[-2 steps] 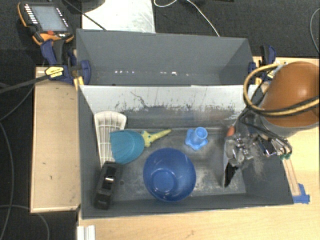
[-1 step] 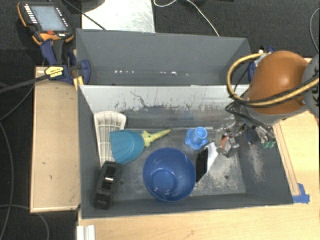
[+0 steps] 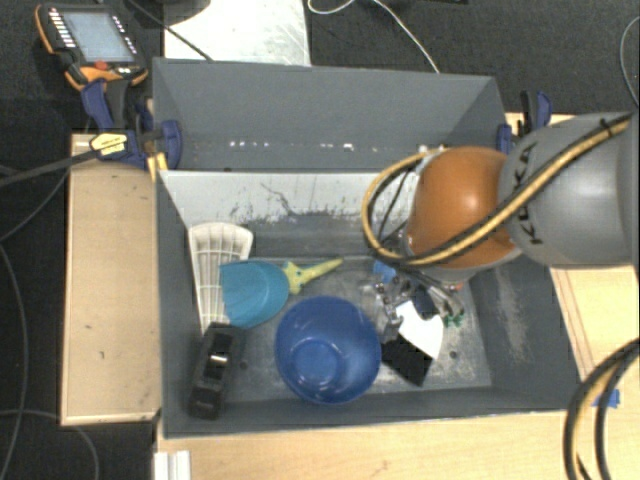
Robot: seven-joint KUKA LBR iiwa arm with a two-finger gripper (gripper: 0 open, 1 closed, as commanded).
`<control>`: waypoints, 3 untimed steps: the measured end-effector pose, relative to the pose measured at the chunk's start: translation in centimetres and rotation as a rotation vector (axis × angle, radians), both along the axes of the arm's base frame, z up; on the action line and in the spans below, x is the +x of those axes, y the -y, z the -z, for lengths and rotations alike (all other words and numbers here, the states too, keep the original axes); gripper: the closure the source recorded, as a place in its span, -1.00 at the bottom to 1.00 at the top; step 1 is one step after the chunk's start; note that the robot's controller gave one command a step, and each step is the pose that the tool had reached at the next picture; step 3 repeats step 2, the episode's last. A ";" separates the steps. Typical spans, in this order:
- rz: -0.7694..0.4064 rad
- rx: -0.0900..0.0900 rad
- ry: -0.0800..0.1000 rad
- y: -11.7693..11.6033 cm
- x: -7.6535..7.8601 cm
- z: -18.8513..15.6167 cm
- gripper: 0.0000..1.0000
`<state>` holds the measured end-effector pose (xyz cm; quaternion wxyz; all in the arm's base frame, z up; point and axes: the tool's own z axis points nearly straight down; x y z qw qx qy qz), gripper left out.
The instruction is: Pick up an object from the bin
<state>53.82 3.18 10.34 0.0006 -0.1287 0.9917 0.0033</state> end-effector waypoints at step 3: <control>-0.043 0.003 -0.002 -2.3 -0.5 1.7 1.00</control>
Offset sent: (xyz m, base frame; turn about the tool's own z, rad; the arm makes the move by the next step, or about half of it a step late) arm -0.0464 0.0244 -0.0320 -0.2640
